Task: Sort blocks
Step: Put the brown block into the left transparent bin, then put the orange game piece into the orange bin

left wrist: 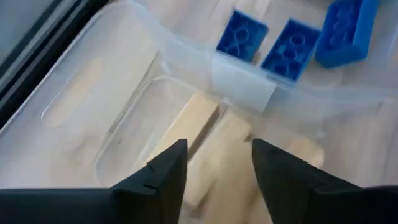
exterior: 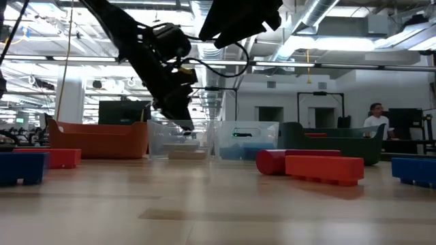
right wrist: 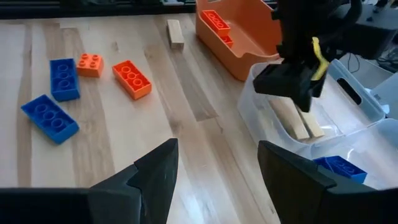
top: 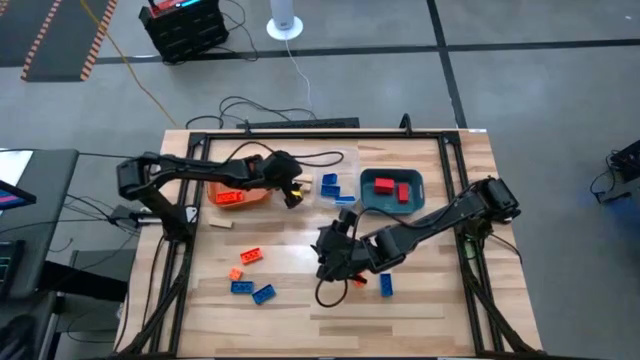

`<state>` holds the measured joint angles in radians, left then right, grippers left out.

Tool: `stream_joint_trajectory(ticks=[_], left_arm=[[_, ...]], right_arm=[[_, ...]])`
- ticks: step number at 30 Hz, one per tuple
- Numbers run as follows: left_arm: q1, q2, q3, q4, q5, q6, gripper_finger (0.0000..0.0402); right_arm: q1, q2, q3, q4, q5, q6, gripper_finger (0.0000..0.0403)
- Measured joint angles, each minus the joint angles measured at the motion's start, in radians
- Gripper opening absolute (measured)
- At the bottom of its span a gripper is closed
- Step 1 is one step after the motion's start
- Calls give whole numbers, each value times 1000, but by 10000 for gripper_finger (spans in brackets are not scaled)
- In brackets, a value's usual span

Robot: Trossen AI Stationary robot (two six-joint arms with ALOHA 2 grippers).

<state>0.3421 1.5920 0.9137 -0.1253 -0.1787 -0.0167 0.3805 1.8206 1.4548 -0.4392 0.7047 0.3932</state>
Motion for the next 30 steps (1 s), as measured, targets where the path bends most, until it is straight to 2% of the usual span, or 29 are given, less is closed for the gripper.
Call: stream_joint_trajectory(ticks=[4,8,12,14,20,25,30], left_arm=[[-17,-27,39,-65,-21,45,197],[-67,-131,44,-104,-94,100,196],[-179,-262,44,-232,-177,125,191],[-249,-323,44,-303,-202,92,190],[-507,-447,27,-449,-228,-220,189],[-791,-489,-63,-445,-413,-426,189],[-1012,-495,-85,-607,-428,-764,189]], right_arm=[[0,0,0,-1,-3,26,254],[6,-2,0,-48,-23,100,254],[32,-2,0,-92,-20,184,254],[52,-2,0,-91,4,206,254],[100,-1,0,-53,82,258,254],[150,0,0,15,115,256,254],[220,5,0,17,130,302,254]])
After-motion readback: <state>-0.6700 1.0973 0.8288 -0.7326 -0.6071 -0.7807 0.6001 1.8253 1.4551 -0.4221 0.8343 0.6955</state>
